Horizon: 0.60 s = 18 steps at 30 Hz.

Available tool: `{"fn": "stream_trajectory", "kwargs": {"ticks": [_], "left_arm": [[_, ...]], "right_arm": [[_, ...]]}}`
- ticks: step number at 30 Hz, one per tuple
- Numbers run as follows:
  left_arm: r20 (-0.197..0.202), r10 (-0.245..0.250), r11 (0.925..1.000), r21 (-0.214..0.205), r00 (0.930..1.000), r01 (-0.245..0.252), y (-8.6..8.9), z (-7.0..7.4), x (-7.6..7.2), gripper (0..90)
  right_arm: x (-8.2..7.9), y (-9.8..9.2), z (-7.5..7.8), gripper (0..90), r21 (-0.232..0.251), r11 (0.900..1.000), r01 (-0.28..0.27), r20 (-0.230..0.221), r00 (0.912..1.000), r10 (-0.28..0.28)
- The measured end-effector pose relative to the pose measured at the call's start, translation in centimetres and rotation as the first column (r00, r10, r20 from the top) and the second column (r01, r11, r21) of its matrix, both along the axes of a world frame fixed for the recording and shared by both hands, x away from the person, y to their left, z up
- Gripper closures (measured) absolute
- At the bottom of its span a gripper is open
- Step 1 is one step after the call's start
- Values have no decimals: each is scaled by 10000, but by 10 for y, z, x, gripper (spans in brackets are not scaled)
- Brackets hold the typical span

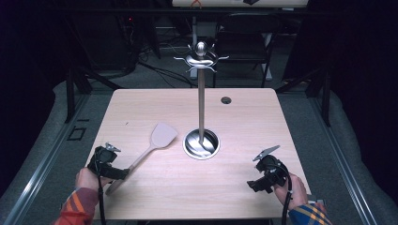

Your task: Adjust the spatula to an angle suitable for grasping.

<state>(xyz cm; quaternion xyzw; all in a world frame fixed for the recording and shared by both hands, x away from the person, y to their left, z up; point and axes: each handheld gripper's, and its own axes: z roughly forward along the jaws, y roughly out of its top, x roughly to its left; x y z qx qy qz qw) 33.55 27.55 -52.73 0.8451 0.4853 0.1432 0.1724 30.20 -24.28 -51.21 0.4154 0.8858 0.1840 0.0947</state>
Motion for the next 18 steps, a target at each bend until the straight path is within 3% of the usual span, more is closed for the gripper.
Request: {"fn": "stream_trajectory", "kwargs": {"ticks": [11, 16, 18], "left_arm": [[-120, -121, 9999, -43, 9999, 120, -2, -2, 3, 153], [-279, -383, 9991, 163, 9989, 387, -14, -3, 10, 354], [-352, -474, 9987, 160, 9983, 479, -17, -4, 11, 384]], "right_arm": [[-1, 2, -1, 158, 192, 9998, 70, -96, 9999, -68], [0, -1, -1, 156, 170, 9998, 58, -146, 9999, -55], [0, -1, -2, 162, 135, 9998, 126, -101, 9999, -124]]}}
